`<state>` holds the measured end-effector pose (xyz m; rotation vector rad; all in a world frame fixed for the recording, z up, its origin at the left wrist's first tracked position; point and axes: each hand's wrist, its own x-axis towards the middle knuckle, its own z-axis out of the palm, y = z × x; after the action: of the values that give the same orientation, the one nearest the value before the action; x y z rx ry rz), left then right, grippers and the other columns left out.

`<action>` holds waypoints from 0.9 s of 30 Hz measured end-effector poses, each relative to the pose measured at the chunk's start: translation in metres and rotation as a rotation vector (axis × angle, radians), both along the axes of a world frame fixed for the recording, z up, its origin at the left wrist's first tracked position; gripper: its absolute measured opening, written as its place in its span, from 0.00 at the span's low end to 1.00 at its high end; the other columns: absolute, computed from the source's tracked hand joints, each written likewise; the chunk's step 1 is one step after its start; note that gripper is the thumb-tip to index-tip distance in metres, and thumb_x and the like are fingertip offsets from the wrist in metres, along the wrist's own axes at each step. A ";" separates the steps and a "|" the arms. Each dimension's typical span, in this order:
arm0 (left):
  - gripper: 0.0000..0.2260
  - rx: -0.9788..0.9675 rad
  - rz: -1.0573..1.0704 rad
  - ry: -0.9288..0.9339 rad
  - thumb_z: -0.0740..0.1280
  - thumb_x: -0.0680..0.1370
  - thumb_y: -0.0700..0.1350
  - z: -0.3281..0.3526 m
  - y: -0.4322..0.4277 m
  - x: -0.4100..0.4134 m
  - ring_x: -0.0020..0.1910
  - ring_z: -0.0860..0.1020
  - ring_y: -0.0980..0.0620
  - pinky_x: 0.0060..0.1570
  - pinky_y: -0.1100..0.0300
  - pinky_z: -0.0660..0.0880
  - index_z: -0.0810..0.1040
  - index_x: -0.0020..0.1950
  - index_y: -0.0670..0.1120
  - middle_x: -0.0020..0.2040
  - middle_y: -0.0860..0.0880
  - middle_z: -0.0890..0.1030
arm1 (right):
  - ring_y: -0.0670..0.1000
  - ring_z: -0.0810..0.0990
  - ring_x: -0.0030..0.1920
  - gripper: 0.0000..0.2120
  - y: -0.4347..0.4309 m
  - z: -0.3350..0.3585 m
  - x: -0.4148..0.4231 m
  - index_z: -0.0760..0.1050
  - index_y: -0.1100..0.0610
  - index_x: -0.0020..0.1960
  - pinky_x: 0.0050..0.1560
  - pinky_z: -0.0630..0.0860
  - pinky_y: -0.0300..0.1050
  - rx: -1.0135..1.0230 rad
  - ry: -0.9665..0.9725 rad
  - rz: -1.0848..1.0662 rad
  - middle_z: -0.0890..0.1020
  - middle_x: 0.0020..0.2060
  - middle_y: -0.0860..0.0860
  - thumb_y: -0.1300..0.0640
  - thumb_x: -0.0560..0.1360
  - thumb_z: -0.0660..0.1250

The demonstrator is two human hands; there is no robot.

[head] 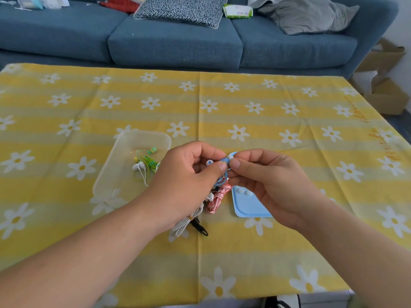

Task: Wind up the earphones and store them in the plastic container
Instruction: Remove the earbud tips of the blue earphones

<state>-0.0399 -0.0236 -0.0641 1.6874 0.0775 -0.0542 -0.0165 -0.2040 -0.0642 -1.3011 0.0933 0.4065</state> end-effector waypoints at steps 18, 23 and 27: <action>0.05 0.006 -0.010 0.005 0.73 0.78 0.40 -0.004 0.000 0.001 0.39 0.84 0.54 0.41 0.60 0.80 0.84 0.48 0.50 0.41 0.47 0.87 | 0.62 0.81 0.46 0.11 0.002 -0.006 0.000 0.81 0.66 0.48 0.52 0.83 0.51 -0.097 -0.095 0.048 0.82 0.44 0.66 0.60 0.70 0.74; 0.05 0.010 0.007 -0.018 0.73 0.78 0.40 -0.005 -0.001 0.001 0.43 0.85 0.45 0.42 0.57 0.82 0.83 0.50 0.50 0.43 0.45 0.87 | 0.67 0.84 0.48 0.05 0.002 -0.004 -0.002 0.83 0.64 0.47 0.56 0.82 0.58 -0.092 -0.110 -0.007 0.85 0.47 0.70 0.63 0.72 0.73; 0.13 0.003 0.004 -0.052 0.72 0.79 0.41 -0.008 0.003 0.004 0.37 0.79 0.50 0.38 0.58 0.77 0.82 0.59 0.56 0.45 0.45 0.84 | 0.71 0.84 0.53 0.07 0.001 -0.004 -0.004 0.82 0.67 0.54 0.59 0.81 0.62 -0.107 -0.151 -0.020 0.86 0.48 0.67 0.71 0.77 0.67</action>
<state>-0.0355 -0.0208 -0.0725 1.6910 0.0421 -0.0077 -0.0202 -0.2026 -0.0679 -1.4310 0.0013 0.2885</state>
